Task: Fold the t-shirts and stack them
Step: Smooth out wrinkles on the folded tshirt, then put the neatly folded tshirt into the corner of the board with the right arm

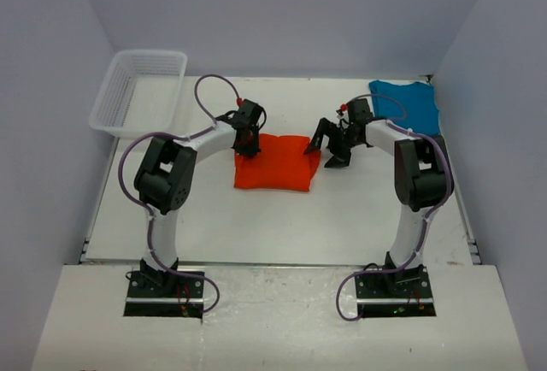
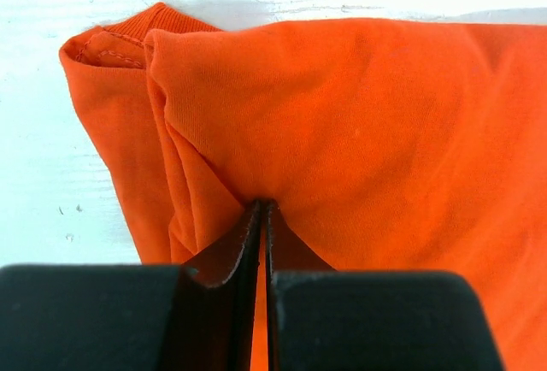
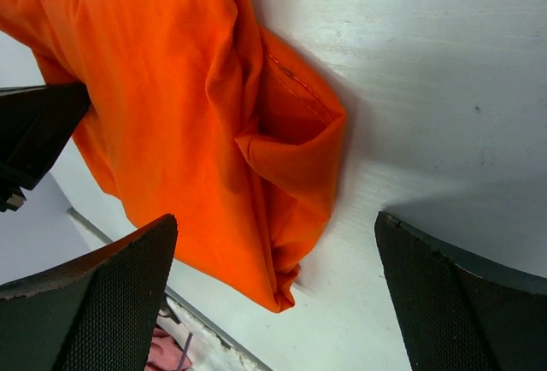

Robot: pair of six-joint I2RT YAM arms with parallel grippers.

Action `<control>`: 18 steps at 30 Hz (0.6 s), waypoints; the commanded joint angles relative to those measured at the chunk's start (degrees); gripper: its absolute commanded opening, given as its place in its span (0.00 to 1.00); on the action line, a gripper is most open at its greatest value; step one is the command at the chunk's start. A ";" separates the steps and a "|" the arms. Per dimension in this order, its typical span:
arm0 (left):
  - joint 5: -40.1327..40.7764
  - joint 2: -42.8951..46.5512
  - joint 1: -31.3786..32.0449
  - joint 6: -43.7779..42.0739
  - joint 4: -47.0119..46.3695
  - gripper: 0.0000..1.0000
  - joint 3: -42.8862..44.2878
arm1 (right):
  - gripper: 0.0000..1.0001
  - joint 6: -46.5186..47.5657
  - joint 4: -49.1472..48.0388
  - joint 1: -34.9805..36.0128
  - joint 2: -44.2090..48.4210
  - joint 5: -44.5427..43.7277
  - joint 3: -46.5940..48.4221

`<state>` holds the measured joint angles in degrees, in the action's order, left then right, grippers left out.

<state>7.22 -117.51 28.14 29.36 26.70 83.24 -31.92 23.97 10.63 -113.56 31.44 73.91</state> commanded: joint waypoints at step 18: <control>-4.06 3.08 -0.54 -0.19 -2.00 0.06 -4.49 | 0.99 -9.56 -1.82 10.20 -3.95 -3.15 1.93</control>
<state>5.28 -115.98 27.75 29.36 23.59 80.31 -39.68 21.85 20.45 -115.13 30.57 75.31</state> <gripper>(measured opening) 0.057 0.987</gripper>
